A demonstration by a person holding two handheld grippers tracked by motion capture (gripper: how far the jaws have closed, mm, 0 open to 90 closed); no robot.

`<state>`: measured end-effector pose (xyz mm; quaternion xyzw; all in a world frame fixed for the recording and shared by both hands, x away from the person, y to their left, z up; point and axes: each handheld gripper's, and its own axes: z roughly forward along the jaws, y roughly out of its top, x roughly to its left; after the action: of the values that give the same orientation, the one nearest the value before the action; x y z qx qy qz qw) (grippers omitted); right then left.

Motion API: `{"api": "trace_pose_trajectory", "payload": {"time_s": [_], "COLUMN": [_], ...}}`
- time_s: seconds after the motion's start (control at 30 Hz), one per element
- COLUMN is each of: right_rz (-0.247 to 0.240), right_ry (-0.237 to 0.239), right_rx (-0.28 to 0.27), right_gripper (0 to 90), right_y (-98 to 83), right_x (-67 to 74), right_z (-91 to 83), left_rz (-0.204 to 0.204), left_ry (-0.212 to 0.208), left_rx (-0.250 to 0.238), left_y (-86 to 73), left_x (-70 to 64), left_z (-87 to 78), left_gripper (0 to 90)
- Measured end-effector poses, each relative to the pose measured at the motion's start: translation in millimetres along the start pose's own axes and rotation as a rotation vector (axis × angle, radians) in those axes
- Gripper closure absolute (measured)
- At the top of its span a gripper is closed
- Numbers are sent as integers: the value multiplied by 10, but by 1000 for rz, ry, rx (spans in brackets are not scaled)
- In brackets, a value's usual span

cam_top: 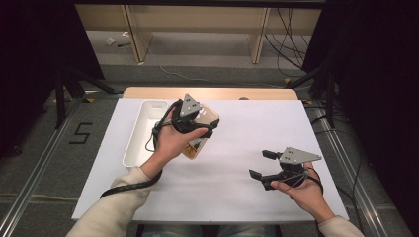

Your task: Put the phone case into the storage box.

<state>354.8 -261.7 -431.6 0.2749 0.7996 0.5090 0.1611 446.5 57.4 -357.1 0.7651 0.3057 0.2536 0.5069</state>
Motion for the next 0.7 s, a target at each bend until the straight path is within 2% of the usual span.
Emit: {"api": "trace_pose_trajectory", "payload": {"time_s": [0.7], "right_rz": [0], "right_ry": [3], "right_rx": [5], "right_gripper": [163], "right_y": [-1], "right_x": [9], "right_z": [11], "left_rz": [-29], "left_ry": [41], "left_rx": [-39], "left_y": [85], "left_x": [132], "left_z": [-121], "left_gripper": [111]}}
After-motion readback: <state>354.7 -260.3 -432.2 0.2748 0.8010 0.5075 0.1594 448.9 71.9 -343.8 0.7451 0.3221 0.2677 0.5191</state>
